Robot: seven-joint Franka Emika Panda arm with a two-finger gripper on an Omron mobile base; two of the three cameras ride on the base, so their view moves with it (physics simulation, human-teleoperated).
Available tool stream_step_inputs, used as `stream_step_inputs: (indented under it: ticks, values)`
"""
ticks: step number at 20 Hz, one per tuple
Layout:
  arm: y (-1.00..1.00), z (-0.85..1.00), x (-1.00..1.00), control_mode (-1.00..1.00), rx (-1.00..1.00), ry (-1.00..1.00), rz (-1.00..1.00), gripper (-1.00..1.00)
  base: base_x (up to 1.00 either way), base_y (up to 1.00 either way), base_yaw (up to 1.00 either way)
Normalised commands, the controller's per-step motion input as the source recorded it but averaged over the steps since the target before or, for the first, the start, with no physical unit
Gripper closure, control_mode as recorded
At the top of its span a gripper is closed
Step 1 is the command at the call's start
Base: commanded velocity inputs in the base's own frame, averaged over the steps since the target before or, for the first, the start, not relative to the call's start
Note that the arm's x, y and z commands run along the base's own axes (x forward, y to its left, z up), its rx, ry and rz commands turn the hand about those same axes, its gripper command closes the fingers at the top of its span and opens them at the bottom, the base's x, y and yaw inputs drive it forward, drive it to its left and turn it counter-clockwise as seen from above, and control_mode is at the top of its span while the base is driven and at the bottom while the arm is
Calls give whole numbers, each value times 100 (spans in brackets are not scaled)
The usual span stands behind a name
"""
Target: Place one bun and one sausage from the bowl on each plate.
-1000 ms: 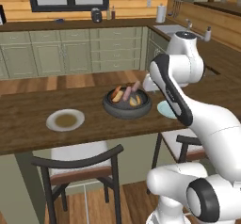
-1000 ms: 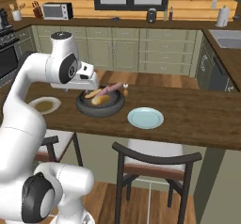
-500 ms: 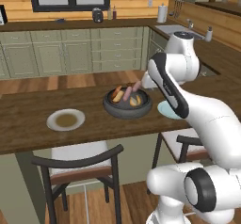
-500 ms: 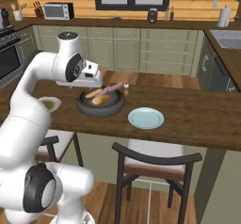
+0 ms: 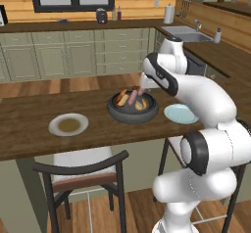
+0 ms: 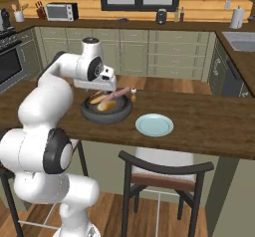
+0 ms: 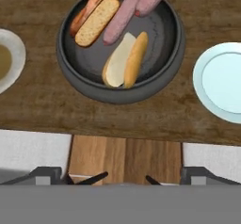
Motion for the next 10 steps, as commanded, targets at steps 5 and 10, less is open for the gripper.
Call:
stream_step_inputs:
  ticks: [5,10]
  values:
    - [0,-36,54,-100,0,5,0,-100,0,0,0]
    - [0,-39,60,-100,0,5,0,-100,0,0,0]
